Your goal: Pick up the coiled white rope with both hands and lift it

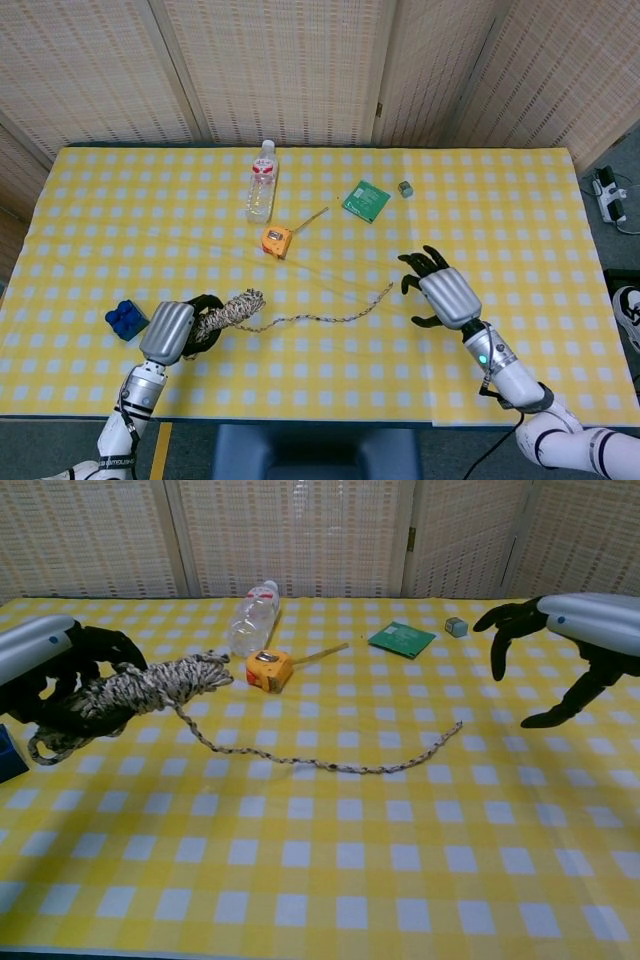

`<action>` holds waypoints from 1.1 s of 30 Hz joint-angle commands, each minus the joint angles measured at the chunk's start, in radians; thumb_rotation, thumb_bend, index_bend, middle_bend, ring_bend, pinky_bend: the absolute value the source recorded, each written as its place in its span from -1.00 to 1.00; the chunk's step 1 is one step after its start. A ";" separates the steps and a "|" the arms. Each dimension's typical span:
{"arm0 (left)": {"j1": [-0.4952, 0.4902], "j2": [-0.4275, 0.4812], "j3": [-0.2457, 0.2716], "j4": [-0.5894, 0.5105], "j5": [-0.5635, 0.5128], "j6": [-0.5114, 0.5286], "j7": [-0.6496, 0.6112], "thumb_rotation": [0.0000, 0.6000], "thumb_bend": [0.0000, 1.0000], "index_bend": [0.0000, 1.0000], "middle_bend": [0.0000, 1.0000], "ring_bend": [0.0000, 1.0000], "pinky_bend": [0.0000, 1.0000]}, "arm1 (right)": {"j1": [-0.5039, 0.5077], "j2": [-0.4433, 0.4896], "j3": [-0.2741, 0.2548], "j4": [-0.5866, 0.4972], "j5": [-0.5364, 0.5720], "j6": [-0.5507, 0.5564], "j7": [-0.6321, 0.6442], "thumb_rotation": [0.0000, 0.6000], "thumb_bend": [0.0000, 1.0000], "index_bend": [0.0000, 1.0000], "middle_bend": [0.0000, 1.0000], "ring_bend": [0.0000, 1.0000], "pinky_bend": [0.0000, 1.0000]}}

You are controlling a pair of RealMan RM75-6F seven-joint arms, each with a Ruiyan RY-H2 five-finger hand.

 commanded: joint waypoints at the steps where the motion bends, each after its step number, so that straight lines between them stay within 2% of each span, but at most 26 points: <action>1: 0.002 0.003 0.002 -0.004 -0.001 0.002 0.000 1.00 0.32 0.38 0.37 0.38 0.63 | 0.052 -0.079 0.008 0.073 0.043 -0.060 -0.055 1.00 -0.66 -0.03 -0.68 -0.75 -0.91; 8: 0.011 0.007 0.015 -0.004 0.007 0.009 0.001 1.00 0.32 0.38 0.37 0.38 0.63 | 0.102 -0.195 -0.010 0.199 0.074 -0.104 -0.053 1.00 -0.44 -0.03 -0.68 -0.75 -0.91; 14: 0.014 0.006 0.018 -0.004 0.006 0.008 -0.004 1.00 0.32 0.38 0.37 0.38 0.63 | 0.122 -0.250 -0.024 0.259 0.079 -0.114 -0.022 1.00 -0.39 -0.03 -0.68 -0.75 -0.91; 33: 0.018 0.005 0.017 0.004 -0.014 -0.006 -0.032 1.00 0.32 0.38 0.37 0.37 0.62 | 0.175 -0.335 -0.038 0.365 0.126 -0.160 -0.054 1.00 -0.23 0.01 -0.65 -0.75 -0.91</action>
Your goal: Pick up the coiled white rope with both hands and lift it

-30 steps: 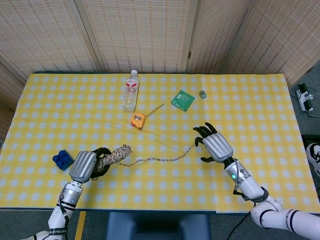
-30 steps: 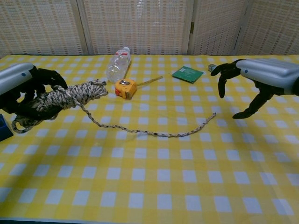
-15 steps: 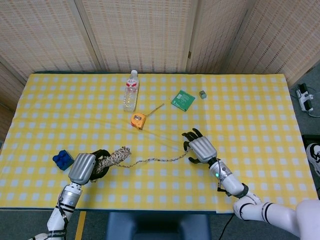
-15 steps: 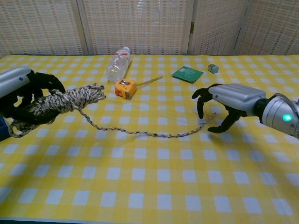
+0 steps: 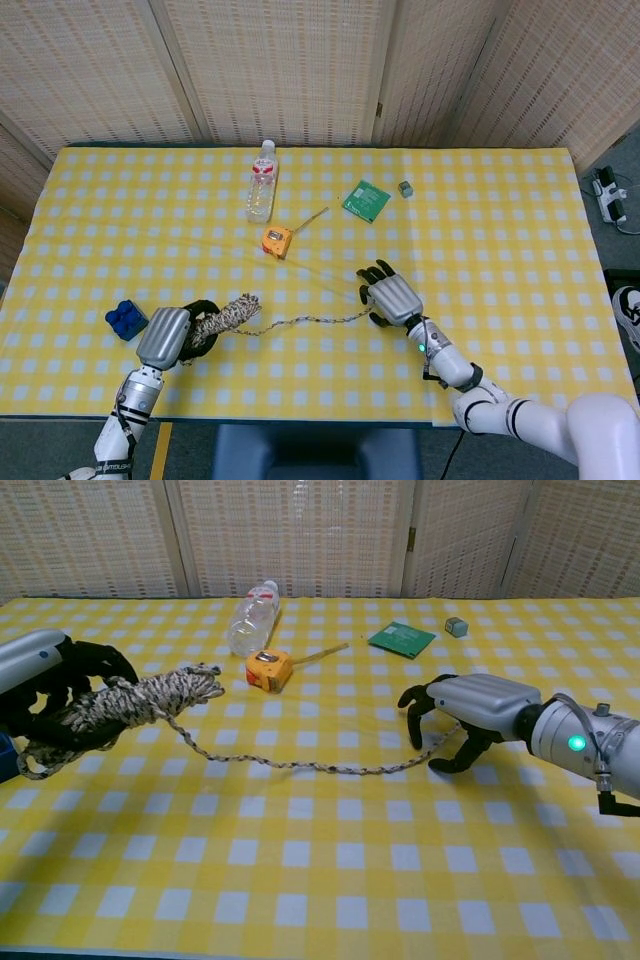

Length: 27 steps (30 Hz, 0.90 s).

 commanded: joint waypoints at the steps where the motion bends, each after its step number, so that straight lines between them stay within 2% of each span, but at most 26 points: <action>1: 0.001 0.000 0.000 0.002 -0.001 -0.001 -0.005 1.00 0.32 0.38 0.37 0.37 0.62 | 0.003 -0.003 0.000 0.004 0.006 -0.002 -0.002 1.00 -0.21 0.02 -0.65 -0.75 -0.91; 22: 0.000 0.000 -0.003 0.018 -0.009 -0.015 -0.028 1.00 0.32 0.38 0.37 0.37 0.62 | 0.025 -0.023 -0.005 0.027 0.041 -0.015 -0.021 1.00 -0.10 0.14 -0.56 -0.71 -0.91; 27: -0.002 0.003 -0.009 0.015 -0.009 -0.016 -0.041 1.00 0.32 0.38 0.37 0.37 0.62 | 0.026 -0.024 -0.005 0.023 0.040 0.000 -0.033 1.00 -0.06 0.25 -0.50 -0.65 -0.88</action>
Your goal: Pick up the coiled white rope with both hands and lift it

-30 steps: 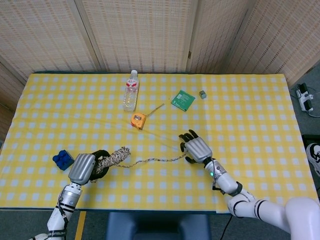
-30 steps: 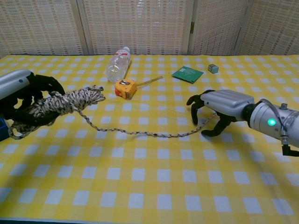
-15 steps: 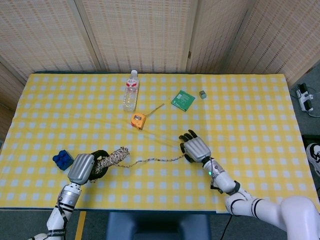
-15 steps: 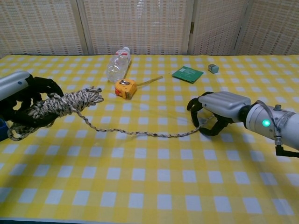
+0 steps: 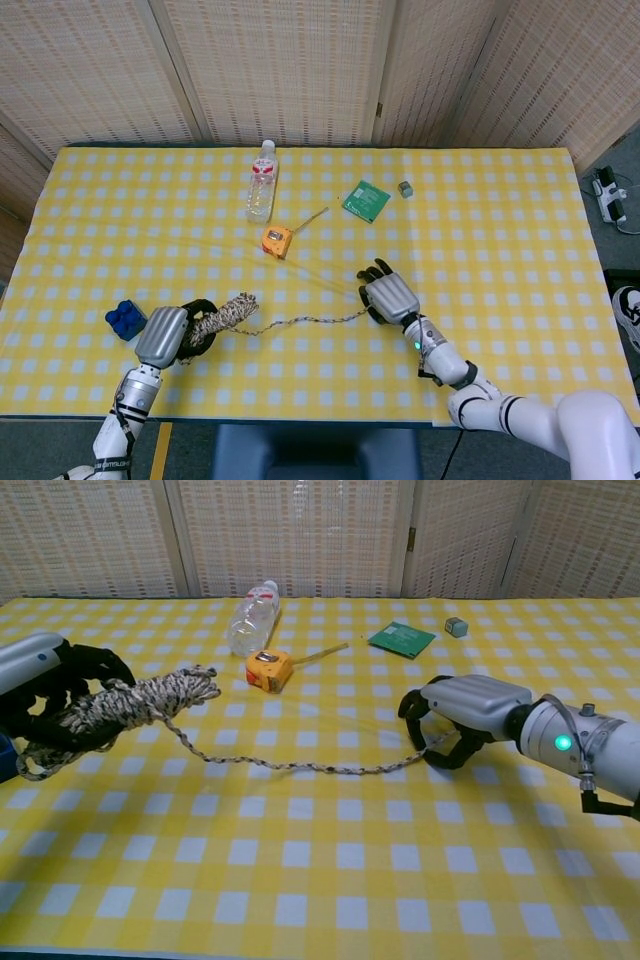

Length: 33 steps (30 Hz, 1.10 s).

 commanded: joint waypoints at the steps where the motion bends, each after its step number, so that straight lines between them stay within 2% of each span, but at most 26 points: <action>1: -0.002 0.003 -0.006 -0.004 -0.002 -0.003 -0.018 1.00 0.32 0.38 0.37 0.37 0.62 | -0.002 0.001 0.001 -0.007 -0.001 0.014 -0.003 1.00 -0.04 0.28 -0.48 -0.63 -0.87; 12: -0.030 0.058 -0.056 -0.075 -0.008 -0.047 -0.166 1.00 0.32 0.38 0.37 0.37 0.62 | -0.031 0.074 0.028 -0.117 -0.004 0.096 0.037 1.00 0.04 0.55 -0.28 -0.46 -0.75; 23: -0.103 0.099 -0.097 -0.167 0.045 -0.124 -0.315 1.00 0.32 0.38 0.37 0.37 0.62 | -0.028 0.140 0.089 -0.241 0.068 0.066 0.144 1.00 0.05 0.62 -0.17 -0.28 -0.52; 27: -0.136 0.101 -0.098 -0.195 0.061 -0.152 -0.285 1.00 0.32 0.38 0.37 0.37 0.62 | -0.012 0.149 0.130 -0.281 0.103 0.054 0.185 1.00 0.07 0.62 -0.16 -0.24 -0.45; 33: -0.201 0.078 -0.103 -0.225 0.029 -0.216 -0.158 1.00 0.32 0.38 0.37 0.37 0.62 | 0.015 0.166 0.209 -0.372 0.163 0.066 0.213 1.00 0.09 0.63 -0.14 -0.20 -0.37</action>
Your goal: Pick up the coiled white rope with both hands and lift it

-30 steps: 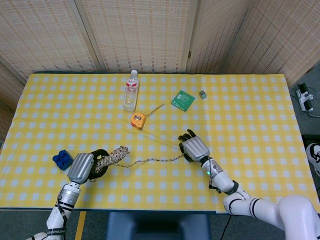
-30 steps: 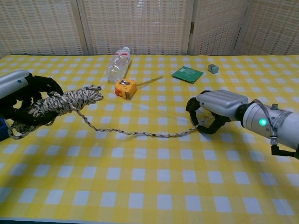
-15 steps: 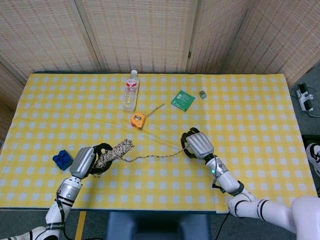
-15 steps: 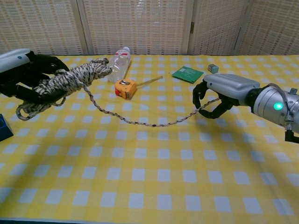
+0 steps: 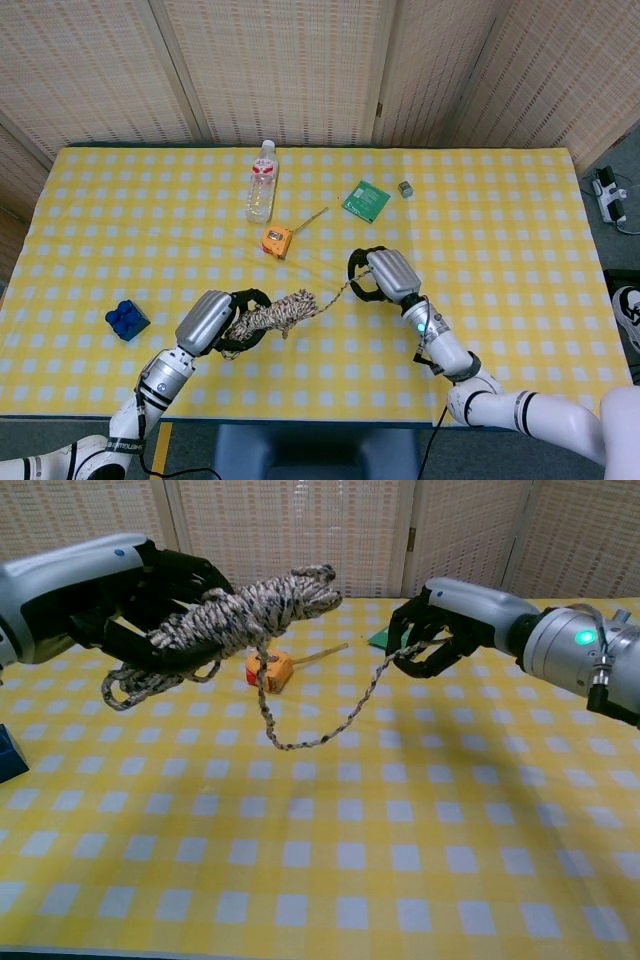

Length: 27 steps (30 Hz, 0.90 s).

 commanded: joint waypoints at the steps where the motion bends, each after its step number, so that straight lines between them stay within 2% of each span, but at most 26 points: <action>1: -0.049 -0.019 -0.007 -0.021 -0.036 -0.049 0.091 1.00 0.32 0.38 0.37 0.37 0.62 | 0.021 0.011 0.043 -0.053 0.037 0.010 0.005 1.00 0.09 0.63 -0.14 -0.20 -0.36; 6: -0.118 -0.082 -0.038 -0.026 -0.161 -0.074 0.291 1.00 0.32 0.38 0.37 0.38 0.63 | 0.047 0.010 0.096 -0.142 0.076 0.059 -0.028 1.00 0.10 0.63 -0.14 -0.19 -0.35; 10: -0.191 -0.144 -0.069 -0.009 -0.340 -0.082 0.468 1.00 0.32 0.38 0.38 0.39 0.62 | 0.058 0.009 0.122 -0.220 0.079 0.113 -0.053 1.00 0.14 0.63 -0.14 -0.19 -0.35; 13: -0.231 -0.186 -0.084 -0.002 -0.430 -0.063 0.541 1.00 0.32 0.38 0.39 0.39 0.62 | 0.065 0.005 0.131 -0.252 0.079 0.145 -0.072 1.00 0.15 0.63 -0.14 -0.19 -0.35; 19: -0.288 -0.250 -0.104 0.015 -0.578 -0.001 0.646 1.00 0.32 0.38 0.39 0.39 0.62 | 0.049 0.028 0.129 -0.328 0.071 0.185 -0.061 1.00 0.15 0.63 -0.13 -0.19 -0.35; 27: -0.336 -0.297 -0.166 0.059 -0.780 0.059 0.678 1.00 0.32 0.38 0.40 0.40 0.64 | 0.005 0.086 0.112 -0.424 0.014 0.230 -0.012 1.00 0.16 0.63 -0.11 -0.19 -0.35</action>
